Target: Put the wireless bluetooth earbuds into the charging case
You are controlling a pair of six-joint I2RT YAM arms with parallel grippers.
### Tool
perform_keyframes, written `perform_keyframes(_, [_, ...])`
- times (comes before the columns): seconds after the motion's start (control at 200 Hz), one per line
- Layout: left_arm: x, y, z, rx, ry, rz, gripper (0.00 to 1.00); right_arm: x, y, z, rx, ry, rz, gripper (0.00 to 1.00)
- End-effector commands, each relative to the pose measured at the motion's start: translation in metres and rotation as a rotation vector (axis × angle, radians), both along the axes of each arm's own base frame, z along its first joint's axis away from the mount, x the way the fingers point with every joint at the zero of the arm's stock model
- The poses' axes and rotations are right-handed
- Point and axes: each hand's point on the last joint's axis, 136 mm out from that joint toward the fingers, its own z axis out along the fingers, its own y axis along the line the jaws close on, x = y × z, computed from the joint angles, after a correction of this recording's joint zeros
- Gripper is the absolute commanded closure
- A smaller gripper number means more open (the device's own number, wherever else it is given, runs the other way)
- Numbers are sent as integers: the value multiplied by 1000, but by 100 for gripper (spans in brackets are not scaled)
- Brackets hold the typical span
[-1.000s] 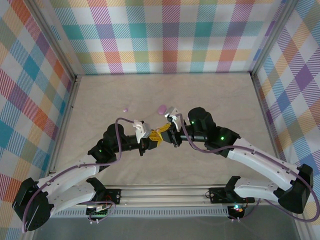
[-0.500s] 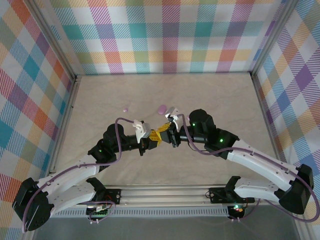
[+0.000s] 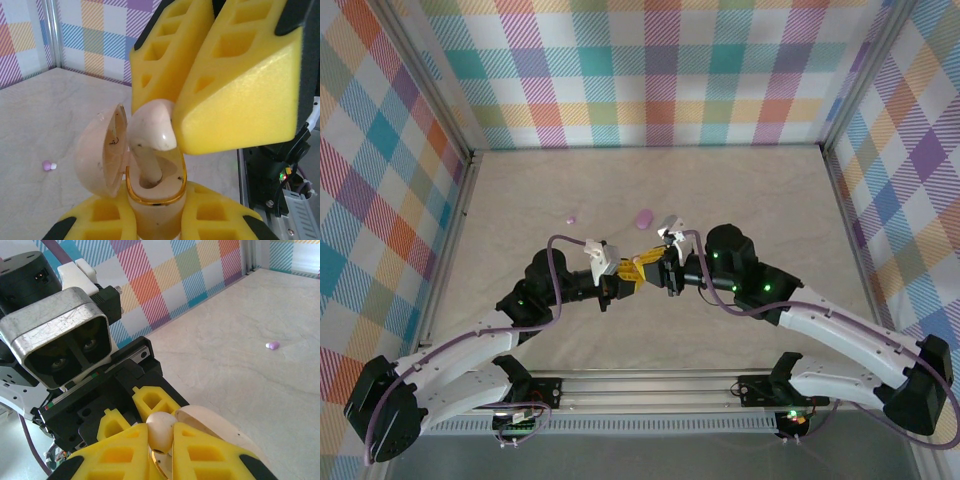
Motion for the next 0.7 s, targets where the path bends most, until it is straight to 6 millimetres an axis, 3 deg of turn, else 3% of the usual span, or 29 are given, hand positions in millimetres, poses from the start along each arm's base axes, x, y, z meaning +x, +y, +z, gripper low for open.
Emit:
perform_keyframes(0.0, [-1, 4, 33, -91, -88, 8, 100, -3, -4, -9, -4, 24, -3, 83])
perform_keyframes(0.4, [-5, 4, 37, -117, -88, -3, 100, -1, 2, -2, 127, 76, -13, 83])
perform_keyframes(0.7, [-6, 5, 42, -133, -97, -2, 100, -7, 5, -11, 113, 99, 20, 83])
